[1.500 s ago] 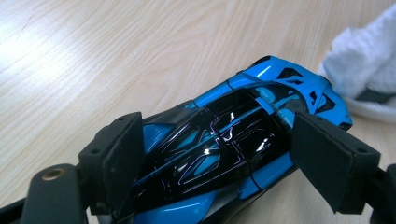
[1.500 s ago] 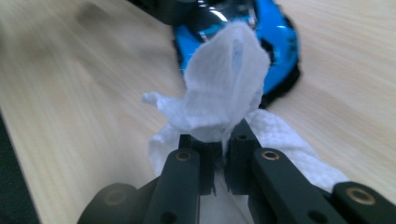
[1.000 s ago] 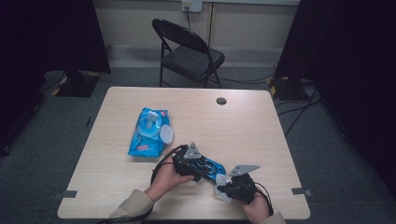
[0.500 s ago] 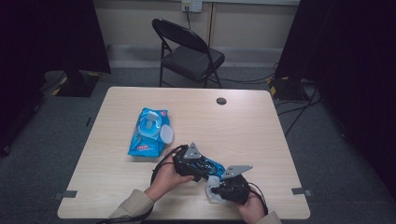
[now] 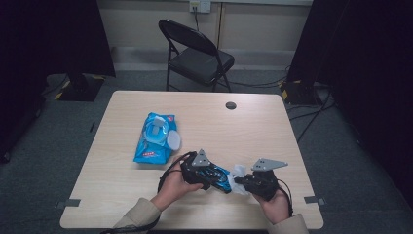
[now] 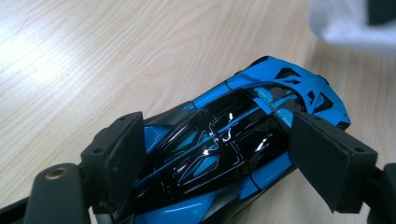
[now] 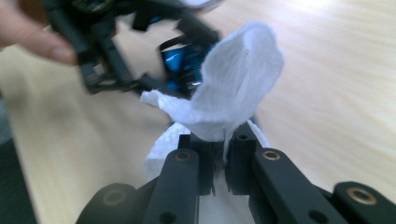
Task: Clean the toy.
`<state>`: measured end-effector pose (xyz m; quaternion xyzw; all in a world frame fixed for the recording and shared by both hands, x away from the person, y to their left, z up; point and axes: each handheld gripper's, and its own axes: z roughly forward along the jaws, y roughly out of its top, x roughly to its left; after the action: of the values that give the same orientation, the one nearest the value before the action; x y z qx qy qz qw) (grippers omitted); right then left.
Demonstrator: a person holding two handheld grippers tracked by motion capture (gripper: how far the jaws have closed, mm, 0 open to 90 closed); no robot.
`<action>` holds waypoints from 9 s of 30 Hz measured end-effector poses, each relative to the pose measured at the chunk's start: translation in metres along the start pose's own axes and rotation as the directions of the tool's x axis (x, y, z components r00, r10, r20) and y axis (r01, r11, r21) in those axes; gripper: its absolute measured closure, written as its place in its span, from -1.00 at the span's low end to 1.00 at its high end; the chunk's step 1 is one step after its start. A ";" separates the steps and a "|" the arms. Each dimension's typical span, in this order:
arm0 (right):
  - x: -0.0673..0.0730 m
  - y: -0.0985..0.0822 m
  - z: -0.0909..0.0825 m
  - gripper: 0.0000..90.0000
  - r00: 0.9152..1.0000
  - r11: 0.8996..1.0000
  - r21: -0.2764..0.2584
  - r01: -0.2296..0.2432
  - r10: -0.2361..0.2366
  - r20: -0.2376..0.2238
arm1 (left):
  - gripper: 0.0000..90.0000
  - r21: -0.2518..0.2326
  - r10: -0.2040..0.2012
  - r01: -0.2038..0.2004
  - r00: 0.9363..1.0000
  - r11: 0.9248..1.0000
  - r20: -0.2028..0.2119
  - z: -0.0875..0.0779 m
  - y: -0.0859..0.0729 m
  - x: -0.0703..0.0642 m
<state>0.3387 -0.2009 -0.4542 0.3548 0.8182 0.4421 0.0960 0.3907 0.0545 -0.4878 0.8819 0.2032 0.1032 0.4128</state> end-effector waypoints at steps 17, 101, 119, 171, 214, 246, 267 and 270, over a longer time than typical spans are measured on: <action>-0.038 -0.008 0.026 0.87 0.992 0.997 0.036 -0.065 0.061 0.114 | -0.58 -0.002 0.005 -0.005 1.000 1.000 0.004 0.001 0.000 0.000; 0.013 -0.040 0.023 0.87 0.999 0.989 0.149 0.009 -0.001 -0.049 | -0.57 -0.002 0.010 -0.010 1.000 1.000 -0.003 0.000 0.000 -0.003; 0.033 -0.031 0.040 0.85 0.989 0.987 0.142 0.069 -0.049 -0.142 | -0.57 0.000 0.008 -0.008 1.000 1.000 -0.007 0.000 0.000 -0.004; -0.033 -0.021 0.041 0.85 0.994 0.994 0.092 -0.059 0.049 0.100 | -0.57 -0.015 0.007 -0.007 1.000 1.000 0.005 0.001 0.000 -0.004; 0.007 -0.040 0.020 0.85 0.998 0.987 0.156 -0.030 0.038 -0.048 | -0.57 -0.007 0.009 -0.009 1.000 1.000 -0.001 0.001 -0.001 -0.003; 0.006 -0.014 0.015 0.79 1.000 0.999 0.029 0.027 -0.027 -0.005 | -0.57 -0.007 0.006 -0.006 1.000 1.000 -0.005 0.000 -0.001 -0.002; -0.033 -0.027 0.016 0.33 0.987 0.997 0.065 -0.038 0.028 0.157 | -0.59 -0.010 0.009 -0.009 1.000 1.000 0.009 0.001 0.000 -0.001; -0.032 -0.027 0.014 0.23 0.989 0.997 0.070 -0.035 0.024 0.145 | -0.59 -0.004 0.009 -0.008 1.000 1.000 0.013 0.002 0.001 -0.001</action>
<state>0.3553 -0.2231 -0.4888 0.4012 0.8192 0.3868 0.1356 0.3907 0.0526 -0.4881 0.8825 0.1966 0.0997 0.4154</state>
